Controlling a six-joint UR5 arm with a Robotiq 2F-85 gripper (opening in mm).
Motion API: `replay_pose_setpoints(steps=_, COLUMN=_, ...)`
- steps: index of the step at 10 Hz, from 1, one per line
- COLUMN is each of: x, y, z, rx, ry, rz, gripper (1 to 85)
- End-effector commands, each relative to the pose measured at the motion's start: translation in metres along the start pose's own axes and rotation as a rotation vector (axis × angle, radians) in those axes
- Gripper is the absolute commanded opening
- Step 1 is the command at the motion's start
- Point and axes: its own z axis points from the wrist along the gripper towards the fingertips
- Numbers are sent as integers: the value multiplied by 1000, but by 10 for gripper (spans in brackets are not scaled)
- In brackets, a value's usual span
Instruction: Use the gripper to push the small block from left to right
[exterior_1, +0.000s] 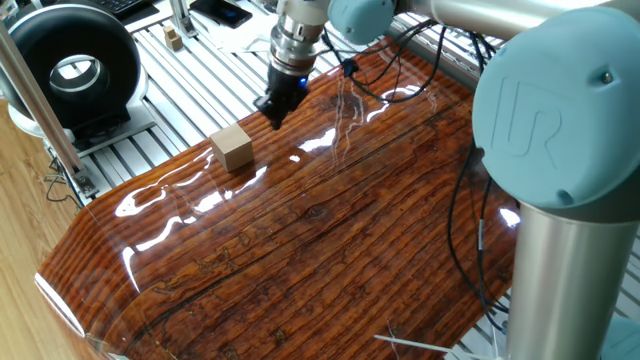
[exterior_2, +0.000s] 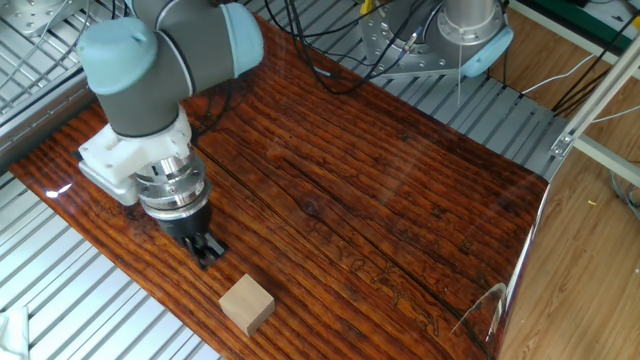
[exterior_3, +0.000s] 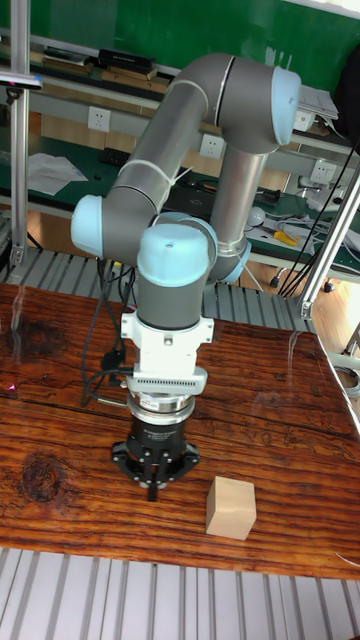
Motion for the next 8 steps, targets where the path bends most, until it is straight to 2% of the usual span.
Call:
replay_pose_setpoints(steps=1, x=0, y=-32, z=-4, rx=118, ry=6, rz=-51, gripper=10)
replay_pose_setpoints(steps=4, x=1, y=-32, z=-4, rx=116, ry=10, rz=-77, gripper=10)
replay_pose_setpoints(steps=6, x=1, y=-47, z=-6, rx=173, ry=18, rz=-121, gripper=10)
replay_pose_setpoints(steps=8, x=8, y=-48, z=-7, rx=178, ry=48, rz=-176, gripper=10)
